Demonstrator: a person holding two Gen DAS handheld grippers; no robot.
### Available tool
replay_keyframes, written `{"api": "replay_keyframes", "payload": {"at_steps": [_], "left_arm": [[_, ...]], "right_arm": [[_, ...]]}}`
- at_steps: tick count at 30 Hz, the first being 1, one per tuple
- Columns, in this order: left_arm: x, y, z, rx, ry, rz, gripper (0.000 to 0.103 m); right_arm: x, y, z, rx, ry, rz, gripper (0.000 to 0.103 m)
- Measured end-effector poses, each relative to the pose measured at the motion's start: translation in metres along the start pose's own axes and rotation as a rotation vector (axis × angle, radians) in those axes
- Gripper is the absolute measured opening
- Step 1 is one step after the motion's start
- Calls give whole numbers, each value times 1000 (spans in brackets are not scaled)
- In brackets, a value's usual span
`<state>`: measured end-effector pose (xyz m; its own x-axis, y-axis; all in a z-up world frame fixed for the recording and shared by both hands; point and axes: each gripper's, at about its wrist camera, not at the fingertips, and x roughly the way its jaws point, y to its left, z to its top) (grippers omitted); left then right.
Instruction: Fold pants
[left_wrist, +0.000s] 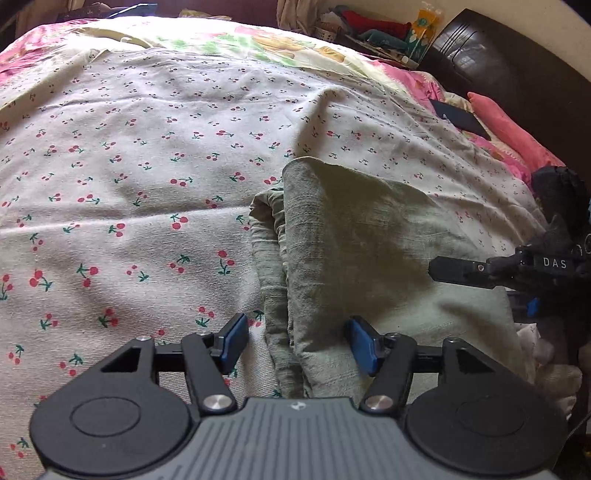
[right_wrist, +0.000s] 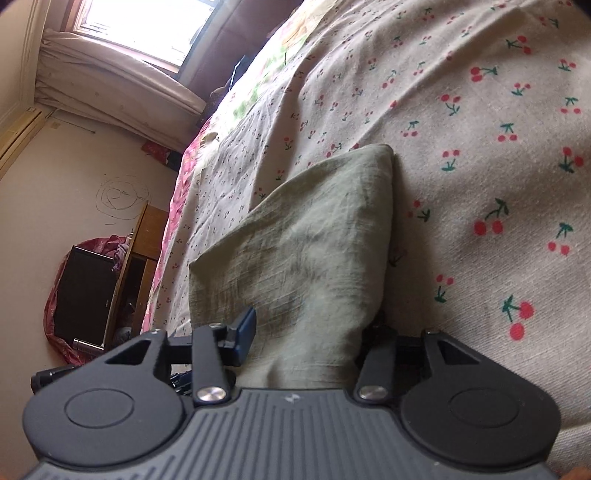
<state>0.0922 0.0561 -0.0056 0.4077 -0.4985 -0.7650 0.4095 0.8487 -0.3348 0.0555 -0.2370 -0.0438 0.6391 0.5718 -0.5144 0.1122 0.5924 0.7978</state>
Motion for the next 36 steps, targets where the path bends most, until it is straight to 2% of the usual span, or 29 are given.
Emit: {"api": "replay_keyframes", "payload": {"at_steps": [1, 3, 5, 6, 8, 10, 12, 13, 15, 16, 17, 18, 20, 22, 24, 26, 29, 30, 32, 34, 36], "left_arm": [[2, -1, 1, 0, -12, -15, 71], [1, -7, 4, 22, -30, -51, 50], [0, -11, 9, 20, -27, -82, 45], [1, -13, 14, 28, -23, -88, 40], [-2, -15, 18, 19, -27, -113, 36], [-10, -18, 20, -22, -58, -176, 36], [-16, -25, 18, -34, -91, -225, 36], [-16, -28, 18, -35, -101, -221, 36], [-1, -30, 17, -28, -77, -142, 36], [6, -31, 16, 10, -60, -70, 36], [13, -33, 14, 58, -51, 6, 43], [15, -34, 10, 101, -44, 52, 46], [4, -37, 7, 125, -58, 74, 46], [-9, -45, 5, 190, -86, 148, 46], [-17, -50, 4, 249, -96, 238, 47], [-24, -48, 3, 256, -109, 263, 48], [-22, -41, 0, 243, -116, 303, 51], [-14, -36, -4, 241, -79, 330, 51], [0, -22, -12, 196, -2, 359, 52], [-10, -13, -18, 117, -23, 328, 52], [-28, -15, -18, 65, -68, 316, 52]], "right_arm": [[-1, -2, -1, 3, 0, 9, 45], [-3, -6, 0, 41, -16, 21, 40], [-2, -6, 2, 57, -25, 1, 23], [-2, -4, 4, 50, -21, -13, 10], [-8, -1, 6, 55, -26, 29, 10], [-23, 7, 9, 30, -45, 62, 10], [-40, 13, 13, 9, -80, 66, 10], [-49, 13, 17, 0, -96, 61, 9], [-54, 9, 23, -16, -109, -3, 14], [-51, 1, 26, 1, -114, -101, 18], [-47, -6, 27, 15, -110, -168, 23], [-43, -12, 25, 18, -99, -216, 30], [-48, -17, 16, 28, -105, -217, 28], [-59, -5, 15, -5, -153, -248, 41], [-70, 8, 14, -65, -227, -303, 45], [-80, 19, 10, -87, -296, -338, 45], [-87, 36, -4, -146, -368, -306, 45], [-83, 41, -8, -172, -350, -281, 45], [-66, 43, -12, -191, -260, -263, 44], [-41, 29, -15, -163, -140, -301, 42], [-34, 23, -20, -178, -120, -360, 35]]}}
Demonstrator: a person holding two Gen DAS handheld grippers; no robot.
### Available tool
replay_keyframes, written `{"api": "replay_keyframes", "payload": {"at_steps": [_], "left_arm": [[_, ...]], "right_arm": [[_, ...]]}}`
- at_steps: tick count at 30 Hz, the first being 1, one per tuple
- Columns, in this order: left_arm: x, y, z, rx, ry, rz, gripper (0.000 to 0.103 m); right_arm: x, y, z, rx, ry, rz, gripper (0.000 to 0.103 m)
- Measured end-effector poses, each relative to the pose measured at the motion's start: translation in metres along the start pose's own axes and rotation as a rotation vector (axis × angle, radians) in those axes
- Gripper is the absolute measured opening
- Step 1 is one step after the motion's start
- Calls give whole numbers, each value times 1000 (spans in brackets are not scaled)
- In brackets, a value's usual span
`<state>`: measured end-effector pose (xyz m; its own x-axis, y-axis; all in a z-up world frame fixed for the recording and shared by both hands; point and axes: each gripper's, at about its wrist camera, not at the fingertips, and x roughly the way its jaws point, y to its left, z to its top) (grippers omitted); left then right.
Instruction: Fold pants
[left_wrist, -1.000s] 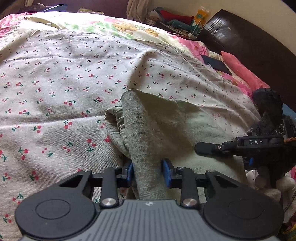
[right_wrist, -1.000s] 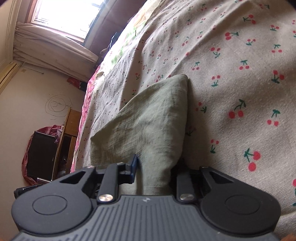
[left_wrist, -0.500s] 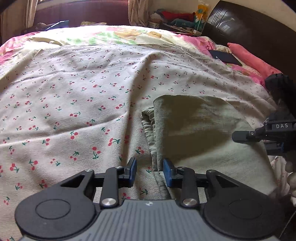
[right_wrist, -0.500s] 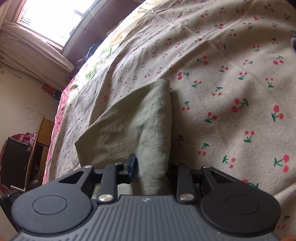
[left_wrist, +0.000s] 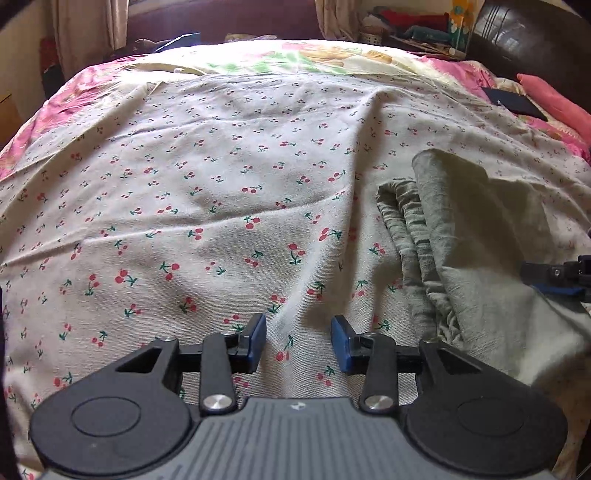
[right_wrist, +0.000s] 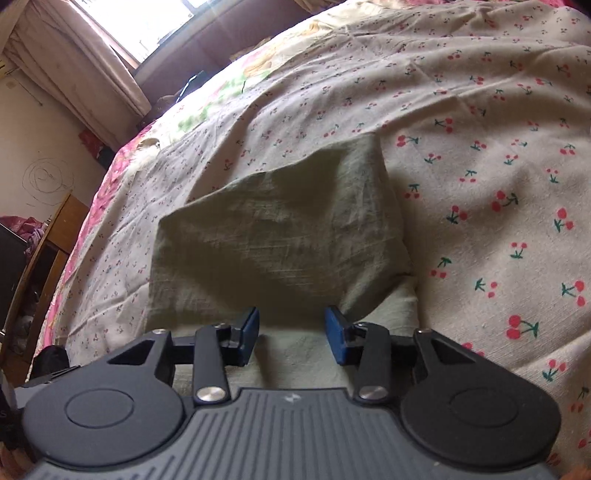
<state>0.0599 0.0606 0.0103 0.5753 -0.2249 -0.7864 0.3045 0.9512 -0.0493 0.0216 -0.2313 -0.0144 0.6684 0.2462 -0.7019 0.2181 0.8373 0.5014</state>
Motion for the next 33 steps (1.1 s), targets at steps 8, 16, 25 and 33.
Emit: {"api": "replay_keyframes", "payload": {"at_steps": [8, 16, 25, 33], "left_arm": [[-24, -60, 37, 89, -194, -136, 56], [73, -77, 69, 129, -107, 12, 61], [14, -69, 36, 93, -229, 7, 65], [-21, -63, -33, 85, -186, 4, 66]], "right_arm": [[-22, 13, -5, 6, -92, 101, 47], [0, 4, -8, -36, -14, 117, 46], [-34, 12, -20, -53, -110, 127, 48], [-36, 60, -61, -294, -34, -28, 51]]}}
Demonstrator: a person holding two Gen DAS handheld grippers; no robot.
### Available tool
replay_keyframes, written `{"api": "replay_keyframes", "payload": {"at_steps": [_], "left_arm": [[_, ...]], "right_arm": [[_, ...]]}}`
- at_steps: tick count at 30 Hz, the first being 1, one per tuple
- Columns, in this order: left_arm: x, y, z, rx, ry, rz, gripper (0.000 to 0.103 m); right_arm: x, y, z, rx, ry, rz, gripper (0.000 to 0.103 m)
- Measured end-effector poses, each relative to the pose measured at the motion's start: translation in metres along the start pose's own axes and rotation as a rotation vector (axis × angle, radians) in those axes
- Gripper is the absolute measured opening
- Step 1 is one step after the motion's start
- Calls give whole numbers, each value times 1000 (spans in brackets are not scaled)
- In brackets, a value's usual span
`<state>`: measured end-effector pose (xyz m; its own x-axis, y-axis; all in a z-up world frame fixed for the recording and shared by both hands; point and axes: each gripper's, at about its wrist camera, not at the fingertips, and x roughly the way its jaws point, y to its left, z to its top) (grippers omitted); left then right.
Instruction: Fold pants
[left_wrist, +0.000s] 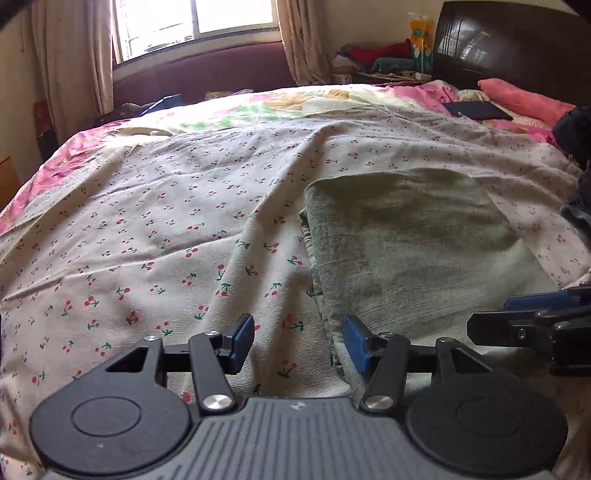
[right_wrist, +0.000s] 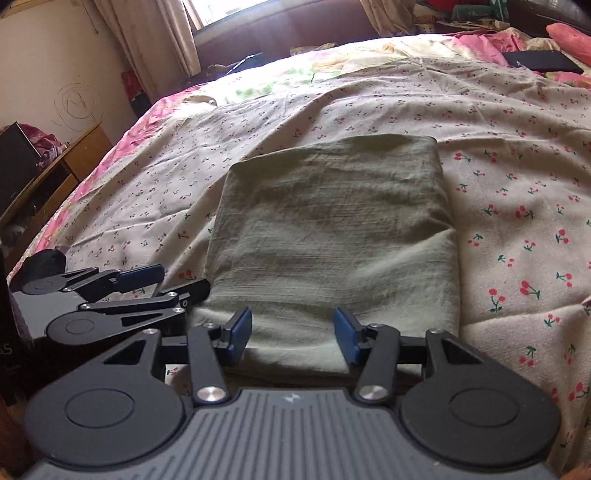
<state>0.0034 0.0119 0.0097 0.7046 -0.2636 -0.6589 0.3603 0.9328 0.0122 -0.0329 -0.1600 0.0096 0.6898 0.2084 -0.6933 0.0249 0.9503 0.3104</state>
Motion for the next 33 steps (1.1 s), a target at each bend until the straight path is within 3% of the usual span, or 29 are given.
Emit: {"api": "replay_keyframes", "payload": {"at_steps": [2, 4, 7, 9, 12, 19, 23, 33], "left_arm": [[-14, 9, 5, -108, -36, -63, 69], [-14, 10, 1, -165, -21, -105, 73], [-2, -4, -9, -115, 62, -119, 72], [-7, -11, -10, -75, 39, -137, 73], [-10, -16, -11, -39, 32, -129, 80], [-13, -19, -12, -31, 37, -105, 81], [-17, -22, -13, -28, 28, -62, 91], [-9, -25, -12, -16, 29, -31, 100]], "right_arm": [[-13, 2, -3, 12, -52, 27, 51], [-18, -1, -8, 29, -47, 13, 56], [-3, -10, -13, 64, 50, -53, 53], [-12, -12, -14, 105, 16, -26, 53], [-21, -13, -16, 134, -26, -18, 54], [-24, -33, -11, 241, -92, -13, 54], [-22, -41, -10, 267, -89, 2, 54], [-13, -58, -6, 332, -89, 33, 54]]}}
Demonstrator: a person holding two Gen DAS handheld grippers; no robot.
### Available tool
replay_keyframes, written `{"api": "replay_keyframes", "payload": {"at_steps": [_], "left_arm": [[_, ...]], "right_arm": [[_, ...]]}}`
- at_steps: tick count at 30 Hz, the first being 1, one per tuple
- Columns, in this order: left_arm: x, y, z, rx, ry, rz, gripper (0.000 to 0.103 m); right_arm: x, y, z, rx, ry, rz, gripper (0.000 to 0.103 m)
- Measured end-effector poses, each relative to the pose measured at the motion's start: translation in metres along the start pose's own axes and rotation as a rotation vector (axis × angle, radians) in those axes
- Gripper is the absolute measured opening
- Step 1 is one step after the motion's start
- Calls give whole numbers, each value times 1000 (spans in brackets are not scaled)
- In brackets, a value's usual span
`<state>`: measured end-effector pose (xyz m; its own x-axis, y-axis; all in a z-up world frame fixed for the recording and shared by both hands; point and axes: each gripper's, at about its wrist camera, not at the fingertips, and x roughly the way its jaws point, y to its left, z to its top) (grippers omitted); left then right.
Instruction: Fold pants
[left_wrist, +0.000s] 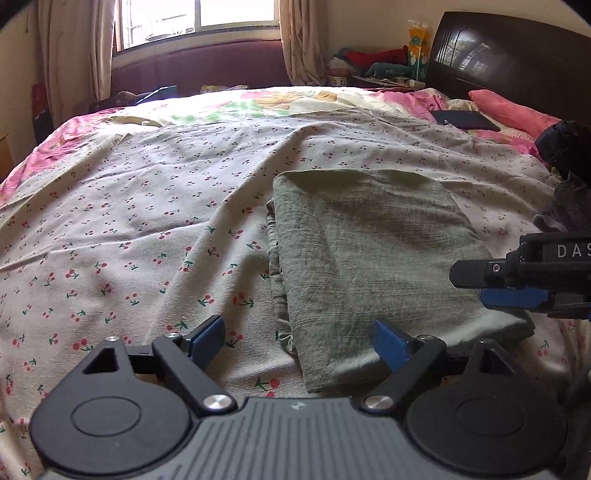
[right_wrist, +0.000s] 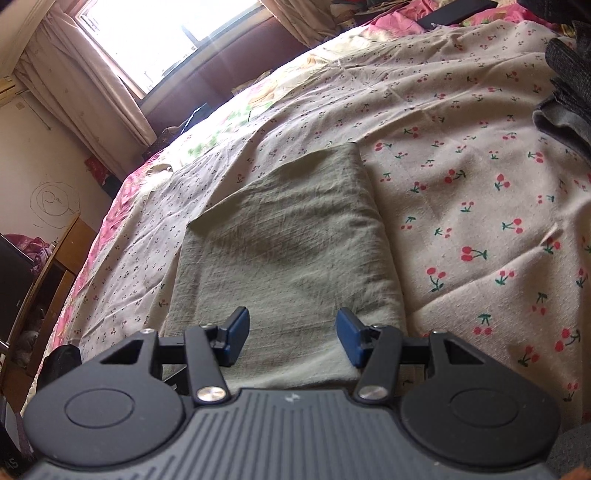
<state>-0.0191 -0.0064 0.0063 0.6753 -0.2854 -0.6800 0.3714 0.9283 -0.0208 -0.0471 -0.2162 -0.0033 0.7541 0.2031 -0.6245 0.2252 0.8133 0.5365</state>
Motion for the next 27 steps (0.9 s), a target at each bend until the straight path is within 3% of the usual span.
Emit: {"api": "replay_keyframes", "payload": {"at_steps": [27], "left_arm": [[9, 9, 4, -55, -13, 30, 103]], "right_arm": [[9, 4, -1, -50, 1, -19, 55]]}}
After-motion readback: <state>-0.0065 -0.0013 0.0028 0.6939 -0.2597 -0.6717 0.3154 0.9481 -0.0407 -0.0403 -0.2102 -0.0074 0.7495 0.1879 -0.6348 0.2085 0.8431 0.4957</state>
